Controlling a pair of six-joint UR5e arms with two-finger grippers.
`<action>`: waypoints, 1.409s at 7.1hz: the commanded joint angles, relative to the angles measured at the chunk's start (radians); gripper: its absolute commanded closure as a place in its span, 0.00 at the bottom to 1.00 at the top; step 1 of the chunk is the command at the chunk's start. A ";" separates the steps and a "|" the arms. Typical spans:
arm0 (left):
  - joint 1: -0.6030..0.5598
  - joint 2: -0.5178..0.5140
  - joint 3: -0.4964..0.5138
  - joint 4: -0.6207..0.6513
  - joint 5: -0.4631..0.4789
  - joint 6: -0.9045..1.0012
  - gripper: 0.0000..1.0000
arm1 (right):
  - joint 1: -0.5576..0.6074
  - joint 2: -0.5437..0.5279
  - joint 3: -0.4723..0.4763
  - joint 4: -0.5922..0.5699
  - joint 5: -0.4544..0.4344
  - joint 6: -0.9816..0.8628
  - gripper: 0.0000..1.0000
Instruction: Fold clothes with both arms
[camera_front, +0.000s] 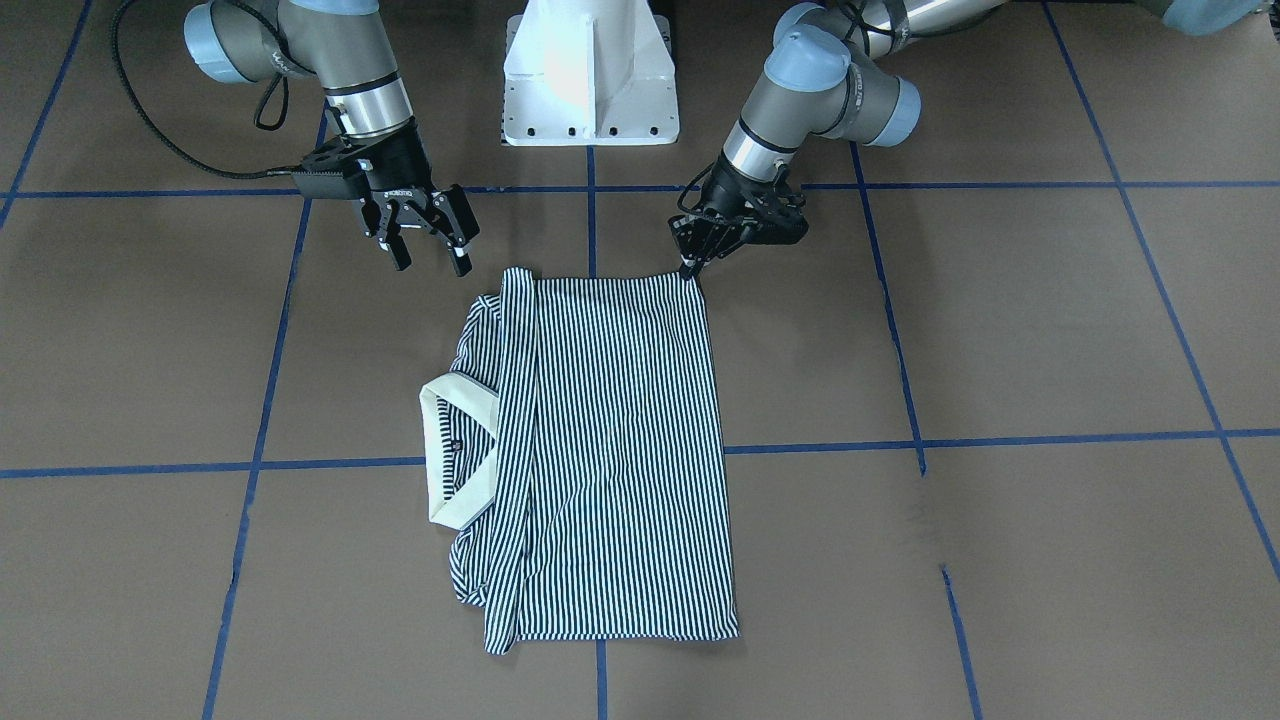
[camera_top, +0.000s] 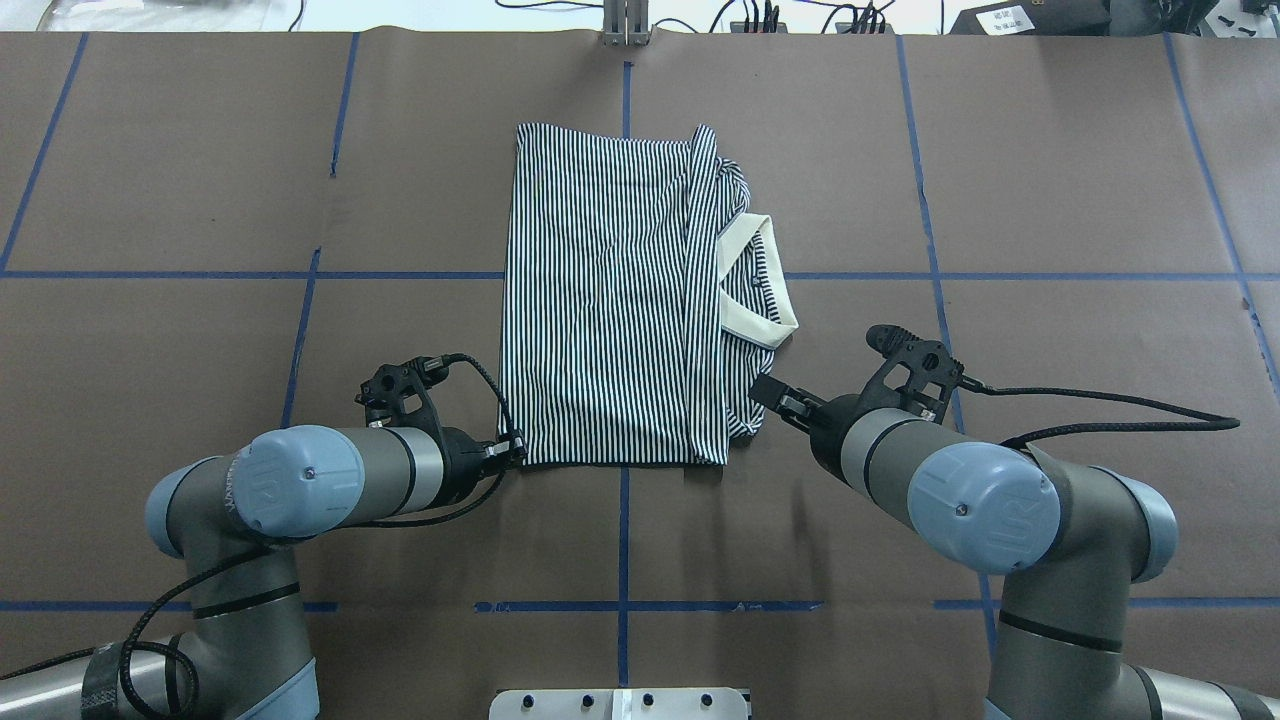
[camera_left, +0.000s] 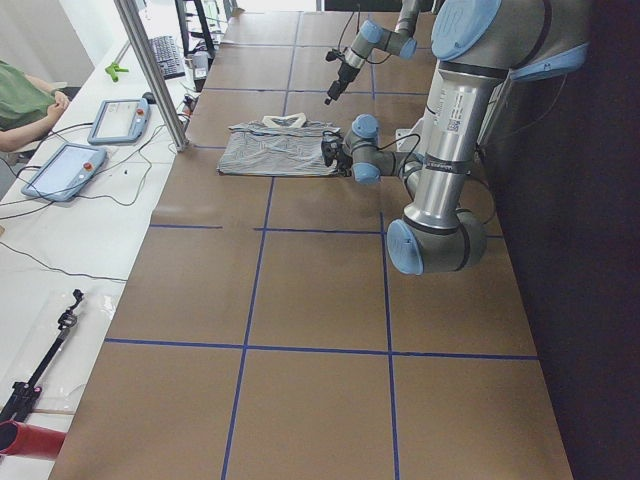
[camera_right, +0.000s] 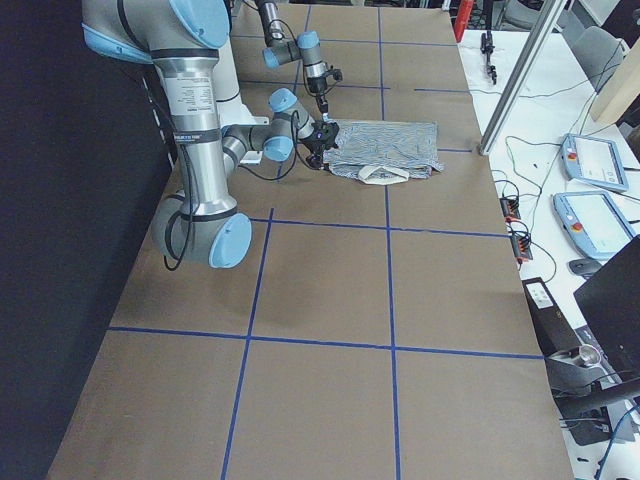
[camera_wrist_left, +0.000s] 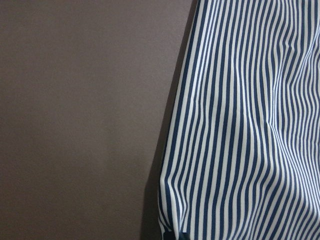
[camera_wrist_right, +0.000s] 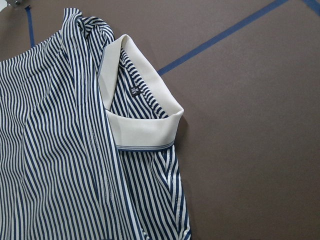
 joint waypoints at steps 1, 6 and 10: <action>0.000 -0.001 -0.001 0.000 0.000 0.000 1.00 | -0.029 0.056 -0.017 -0.055 -0.003 0.065 0.22; 0.002 0.000 -0.010 0.000 0.001 -0.001 1.00 | -0.055 0.214 -0.141 -0.279 -0.003 0.038 0.11; 0.002 0.000 -0.012 0.000 0.001 -0.001 1.00 | -0.042 0.287 -0.191 -0.333 -0.007 0.029 0.19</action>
